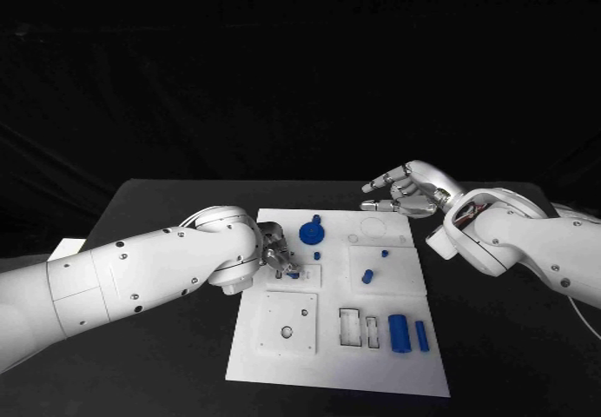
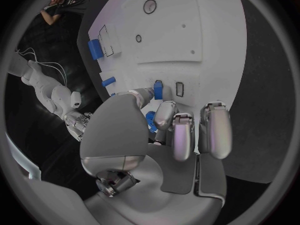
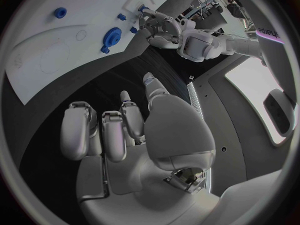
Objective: Assemble the parts on the task board
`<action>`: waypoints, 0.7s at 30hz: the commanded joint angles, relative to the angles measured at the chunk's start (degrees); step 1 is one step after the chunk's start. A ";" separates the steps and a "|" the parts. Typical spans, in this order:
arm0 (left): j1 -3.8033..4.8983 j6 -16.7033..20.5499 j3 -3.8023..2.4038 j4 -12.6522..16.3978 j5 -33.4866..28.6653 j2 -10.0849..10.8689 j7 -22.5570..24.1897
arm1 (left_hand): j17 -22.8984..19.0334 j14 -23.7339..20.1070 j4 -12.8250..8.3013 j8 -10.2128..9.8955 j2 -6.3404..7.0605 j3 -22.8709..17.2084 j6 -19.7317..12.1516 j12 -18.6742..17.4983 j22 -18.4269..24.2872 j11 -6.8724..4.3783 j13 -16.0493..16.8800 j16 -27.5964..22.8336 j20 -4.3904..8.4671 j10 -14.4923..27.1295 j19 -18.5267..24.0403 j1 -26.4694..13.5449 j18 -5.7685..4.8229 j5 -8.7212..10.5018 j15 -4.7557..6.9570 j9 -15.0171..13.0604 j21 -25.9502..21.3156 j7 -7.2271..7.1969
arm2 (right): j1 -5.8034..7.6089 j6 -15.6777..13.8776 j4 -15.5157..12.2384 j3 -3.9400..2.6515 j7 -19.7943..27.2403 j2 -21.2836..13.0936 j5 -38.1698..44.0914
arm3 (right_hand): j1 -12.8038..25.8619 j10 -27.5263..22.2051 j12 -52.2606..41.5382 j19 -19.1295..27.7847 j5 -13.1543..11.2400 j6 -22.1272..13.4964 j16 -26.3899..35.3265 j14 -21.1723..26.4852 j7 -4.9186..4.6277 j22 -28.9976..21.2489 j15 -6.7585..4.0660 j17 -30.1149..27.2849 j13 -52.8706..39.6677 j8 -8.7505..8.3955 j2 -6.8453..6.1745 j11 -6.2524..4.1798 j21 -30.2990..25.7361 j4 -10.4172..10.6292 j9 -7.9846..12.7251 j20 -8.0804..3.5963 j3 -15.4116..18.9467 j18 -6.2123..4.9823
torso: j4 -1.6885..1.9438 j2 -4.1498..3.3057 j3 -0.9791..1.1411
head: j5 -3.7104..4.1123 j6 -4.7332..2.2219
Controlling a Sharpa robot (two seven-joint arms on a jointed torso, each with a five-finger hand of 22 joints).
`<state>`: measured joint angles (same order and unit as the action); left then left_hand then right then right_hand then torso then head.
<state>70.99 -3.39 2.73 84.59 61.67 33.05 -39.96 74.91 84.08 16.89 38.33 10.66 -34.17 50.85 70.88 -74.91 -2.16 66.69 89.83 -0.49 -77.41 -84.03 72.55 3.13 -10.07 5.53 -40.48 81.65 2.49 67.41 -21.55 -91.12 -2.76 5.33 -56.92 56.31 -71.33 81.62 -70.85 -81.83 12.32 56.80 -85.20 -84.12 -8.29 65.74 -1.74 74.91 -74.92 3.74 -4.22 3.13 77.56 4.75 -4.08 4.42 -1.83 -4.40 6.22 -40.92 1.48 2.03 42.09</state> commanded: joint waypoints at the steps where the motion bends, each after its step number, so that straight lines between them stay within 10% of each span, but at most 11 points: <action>1: -0.06 0.17 0.04 0.18 3.28 -0.16 -0.08 | 15.09 5.92 -9.09 0.26 -0.45 -8.88 0.12 0.30 -1.89 -0.04 0.07 0.17 -0.12 -0.44 -1.83 -0.02 -0.34 -0.19 0.04 -0.09 0.18 -0.49 | -0.04 0.20 -0.10 0.01 0.24 0.05 0.46 | 0.28 -0.25 0.30 0.41 0.21 -0.29 0.16 -3.92 0.15 -0.09 0.40 6.87 -4.86 0.14 0.44 -0.01 -0.23 -0.09 -0.09 -0.01 0.36 -0.32 | 0.04 -0.02 0.03 | 0.08 0.09; 21: -0.11 -3.27 0.14 0.06 4.07 -0.61 -1.76 | 15.09 5.92 -9.30 0.24 -0.41 -8.96 0.16 0.42 -2.15 -0.03 0.19 0.17 -0.11 -0.56 -1.92 -0.09 -0.39 -0.16 0.03 -0.11 0.34 -0.48 | -0.04 0.65 -0.05 0.02 0.19 0.15 0.46 | 0.30 -0.26 0.31 0.42 0.22 -0.27 0.16 -3.93 0.16 -0.12 0.40 6.89 -4.85 0.15 0.45 -0.02 -0.25 -0.07 -0.10 -0.01 0.39 -0.33 | 0.06 -0.01 0.02 | -0.02 0.45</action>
<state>70.92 -4.60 2.82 84.66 64.91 32.50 -39.94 74.95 84.07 16.74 38.21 10.84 -34.32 51.12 70.97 -74.90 -2.18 66.82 89.83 -0.49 -77.43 -84.03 72.37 3.13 -10.06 5.53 -40.52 81.65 2.47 67.41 -21.48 -91.12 -2.75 5.32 -56.85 56.31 -71.33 81.62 -70.86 -81.84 12.31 56.80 -85.20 -84.12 -8.29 65.66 -1.74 74.90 -74.92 3.74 -4.22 3.13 77.56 4.74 -4.13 4.42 -1.83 -4.40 6.27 -40.94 1.51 1.99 42.48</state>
